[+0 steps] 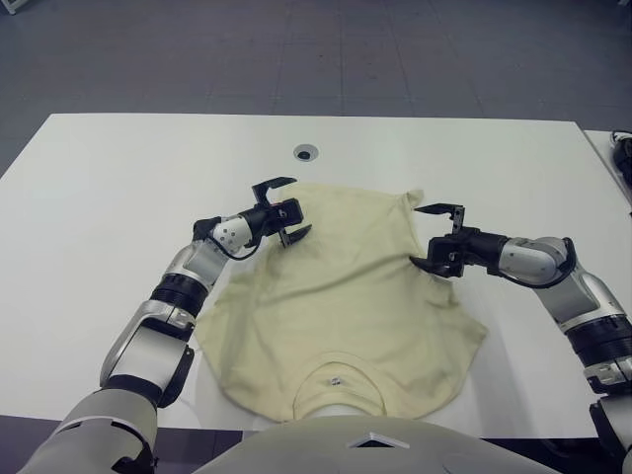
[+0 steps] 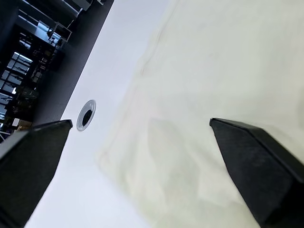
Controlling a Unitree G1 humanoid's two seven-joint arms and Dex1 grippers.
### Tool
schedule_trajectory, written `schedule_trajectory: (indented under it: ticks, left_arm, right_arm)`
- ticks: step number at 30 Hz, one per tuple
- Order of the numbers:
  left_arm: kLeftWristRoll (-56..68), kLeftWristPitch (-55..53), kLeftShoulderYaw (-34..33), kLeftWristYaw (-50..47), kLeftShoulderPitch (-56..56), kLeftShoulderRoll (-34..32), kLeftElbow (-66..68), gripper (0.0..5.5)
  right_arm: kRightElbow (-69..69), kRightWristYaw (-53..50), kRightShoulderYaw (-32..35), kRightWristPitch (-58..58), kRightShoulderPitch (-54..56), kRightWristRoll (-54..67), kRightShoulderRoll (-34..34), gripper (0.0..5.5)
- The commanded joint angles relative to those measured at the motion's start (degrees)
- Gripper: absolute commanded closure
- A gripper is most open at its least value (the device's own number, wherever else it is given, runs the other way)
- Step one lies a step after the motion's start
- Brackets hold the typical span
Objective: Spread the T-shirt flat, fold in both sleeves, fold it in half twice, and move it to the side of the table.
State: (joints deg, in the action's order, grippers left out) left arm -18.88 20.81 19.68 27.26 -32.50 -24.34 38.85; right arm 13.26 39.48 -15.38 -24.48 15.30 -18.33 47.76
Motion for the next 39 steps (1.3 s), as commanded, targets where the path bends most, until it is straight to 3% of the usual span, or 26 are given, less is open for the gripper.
schedule_trajectory:
  ticks: [1, 11, 17, 23, 26, 31, 34, 39]
  left_arm:
    - [-0.84, -1.78, -0.66, -0.77, 2.89, -1.24, -3.25, 0.1]
    - [0.79, -4.73, -1.14, -0.06, 5.74, -0.83, -8.74, 0.1]
    - [3.62, -3.96, -4.19, -1.59, 6.64, -0.08, -13.79, 0.1]
    - [9.05, -5.67, -11.65, -4.02, 9.75, -0.76, -28.6, 0.1]
    - [13.53, -9.73, -16.02, -3.82, 14.3, -1.06, -39.68, 0.1]
    - [18.92, -17.18, -21.58, -4.83, 28.12, -0.48, -59.89, 0.1]
    - [22.05, -20.87, -24.57, -6.75, 40.14, 1.71, -71.63, 0.1]
    - [32.03, -24.02, -31.2, -10.55, 57.74, 8.33, -82.2, 0.1]
  right_arm:
    - [-0.71, 2.43, -0.95, 1.24, -3.88, -0.36, 0.87, 0.16]
    - [-0.43, 0.82, -0.05, 0.83, -3.67, -1.02, 0.16, 0.16]
    - [1.16, -5.18, 3.91, -0.47, -0.53, 1.15, -2.23, 0.16]
    - [-8.39, -5.86, 13.44, 4.52, -2.96, 17.91, -6.61, 0.16]
    - [-15.41, -6.67, 17.68, 9.29, -6.25, 26.87, -9.5, 0.16]
    - [-24.57, -15.44, 21.77, 15.28, -12.22, 37.34, -20.71, 0.16]
    - [-28.28, -20.66, 20.63, 15.47, -17.22, 38.11, -28.05, 0.16]
    - [-31.87, -22.42, 21.01, 15.42, -20.98, 39.47, -32.65, 0.16]
